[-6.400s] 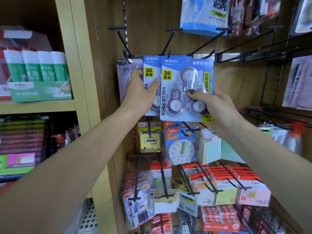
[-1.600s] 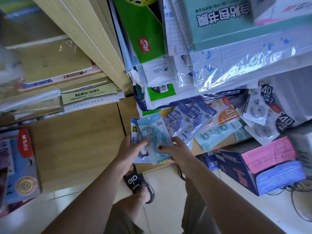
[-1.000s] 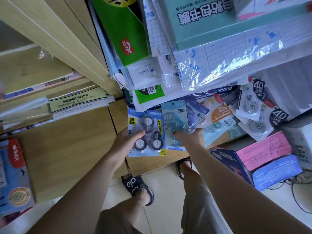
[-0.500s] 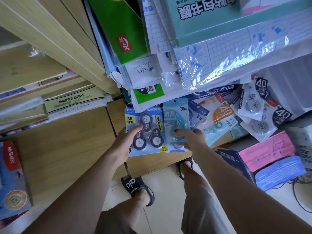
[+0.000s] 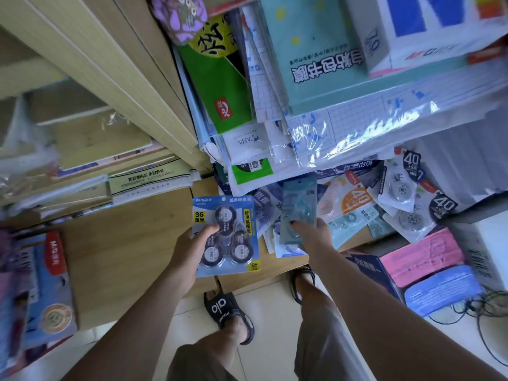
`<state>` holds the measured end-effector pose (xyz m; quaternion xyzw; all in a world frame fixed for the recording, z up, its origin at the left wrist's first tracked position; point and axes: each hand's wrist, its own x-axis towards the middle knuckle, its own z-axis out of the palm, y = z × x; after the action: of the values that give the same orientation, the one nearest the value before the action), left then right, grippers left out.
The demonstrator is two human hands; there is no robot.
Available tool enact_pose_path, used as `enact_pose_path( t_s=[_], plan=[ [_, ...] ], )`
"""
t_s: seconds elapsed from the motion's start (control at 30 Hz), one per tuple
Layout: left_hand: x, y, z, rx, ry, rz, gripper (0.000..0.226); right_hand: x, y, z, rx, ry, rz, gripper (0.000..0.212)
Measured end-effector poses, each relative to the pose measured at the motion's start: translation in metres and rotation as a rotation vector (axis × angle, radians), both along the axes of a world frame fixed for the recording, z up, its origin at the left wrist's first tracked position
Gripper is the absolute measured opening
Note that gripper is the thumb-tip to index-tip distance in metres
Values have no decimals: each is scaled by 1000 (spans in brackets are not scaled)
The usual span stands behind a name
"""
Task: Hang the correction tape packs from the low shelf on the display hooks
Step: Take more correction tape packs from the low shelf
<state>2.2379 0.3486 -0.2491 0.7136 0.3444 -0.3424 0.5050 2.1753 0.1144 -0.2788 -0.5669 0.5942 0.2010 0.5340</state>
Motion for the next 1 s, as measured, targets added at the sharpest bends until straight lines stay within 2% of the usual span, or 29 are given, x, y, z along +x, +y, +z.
enact_pose_path(
  t_s=[0.1,0.2,0.4,0.57,0.63,0.73,0.87,0.93,1.0],
  plan=[
    [2,-2,13,-8,-22,-4,12,2,3,6,-3,2,25,39],
    [6,-8,15,-35,-41,-22,9,11,3,6,-21,-49,26,32],
    [-1,-18,4,-50,-16,-41,16,7,-1,-5,-21,-77,-78,32],
    [-12,-26,23,-61,-5,-72,11,-8,-10,18,-39,-73,-197,35],
    [-16,-26,40,-62,-7,-97,11,-18,-12,39,17,-96,-245,39],
    [-19,-29,81,-95,-16,-140,18,-33,-18,83,95,-173,-311,56],
    [-12,-43,158,-141,-146,-226,16,-44,-33,165,188,-310,-420,64],
    [-2,-52,205,-183,-230,-278,14,-46,-44,210,238,-389,-440,61],
    [10,-62,255,-219,-330,-301,12,-42,-55,262,335,-519,-443,40]
  ],
)
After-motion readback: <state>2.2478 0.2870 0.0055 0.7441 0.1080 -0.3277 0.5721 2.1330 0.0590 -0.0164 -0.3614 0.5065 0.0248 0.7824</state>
